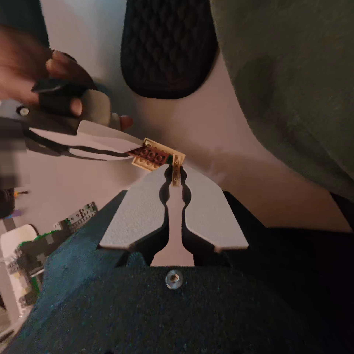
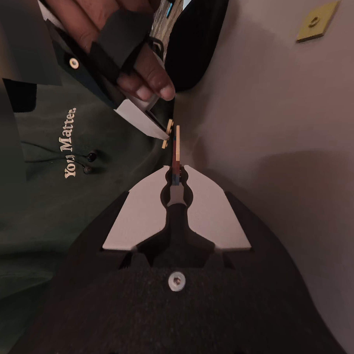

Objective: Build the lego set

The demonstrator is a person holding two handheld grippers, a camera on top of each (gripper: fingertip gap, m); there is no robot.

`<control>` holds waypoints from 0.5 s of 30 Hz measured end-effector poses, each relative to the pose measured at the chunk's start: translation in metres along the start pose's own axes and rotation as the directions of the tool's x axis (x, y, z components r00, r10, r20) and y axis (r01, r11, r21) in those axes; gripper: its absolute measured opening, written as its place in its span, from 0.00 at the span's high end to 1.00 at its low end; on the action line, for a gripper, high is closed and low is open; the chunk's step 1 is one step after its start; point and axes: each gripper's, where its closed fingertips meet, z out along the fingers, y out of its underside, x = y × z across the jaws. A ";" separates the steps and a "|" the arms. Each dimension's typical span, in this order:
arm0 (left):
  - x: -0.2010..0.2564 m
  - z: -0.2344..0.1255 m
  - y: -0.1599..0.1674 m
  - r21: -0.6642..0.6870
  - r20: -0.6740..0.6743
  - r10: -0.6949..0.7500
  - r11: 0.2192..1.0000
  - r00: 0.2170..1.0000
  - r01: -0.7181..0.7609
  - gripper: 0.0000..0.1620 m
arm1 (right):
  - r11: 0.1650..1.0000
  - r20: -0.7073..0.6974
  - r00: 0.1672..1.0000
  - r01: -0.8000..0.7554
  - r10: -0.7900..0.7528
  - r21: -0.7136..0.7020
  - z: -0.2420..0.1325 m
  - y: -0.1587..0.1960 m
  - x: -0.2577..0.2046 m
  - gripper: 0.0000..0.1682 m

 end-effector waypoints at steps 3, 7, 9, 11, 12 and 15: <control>0.005 0.003 -0.002 -0.018 -0.031 0.070 0.997 0.997 -0.071 0.95 | 1.000 0.031 0.999 -0.010 0.010 -0.015 0.004 0.001 -0.003 0.95; 0.007 0.004 -0.007 -0.014 -0.058 0.125 0.992 0.990 -0.126 0.95 | 1.000 0.070 0.997 -0.025 0.026 -0.018 0.006 0.003 -0.005 0.95; 0.006 0.004 -0.007 -0.018 -0.066 0.155 0.988 0.986 -0.156 0.95 | 0.999 0.093 0.995 -0.032 0.033 -0.013 0.005 0.004 -0.005 0.95; 0.005 0.003 -0.008 -0.019 -0.074 0.178 0.984 0.981 -0.179 0.94 | 0.999 0.123 0.992 -0.040 0.040 -0.010 0.004 0.005 -0.007 0.95; 0.004 0.002 -0.008 -0.017 -0.079 0.183 0.983 0.980 -0.185 0.94 | 0.999 0.137 0.990 -0.042 0.043 -0.006 0.004 0.006 -0.007 0.95; 0.001 0.000 -0.011 0.004 -0.098 0.174 0.985 0.980 -0.174 0.92 | 0.999 0.173 0.984 -0.045 0.043 0.004 0.003 0.006 -0.010 0.95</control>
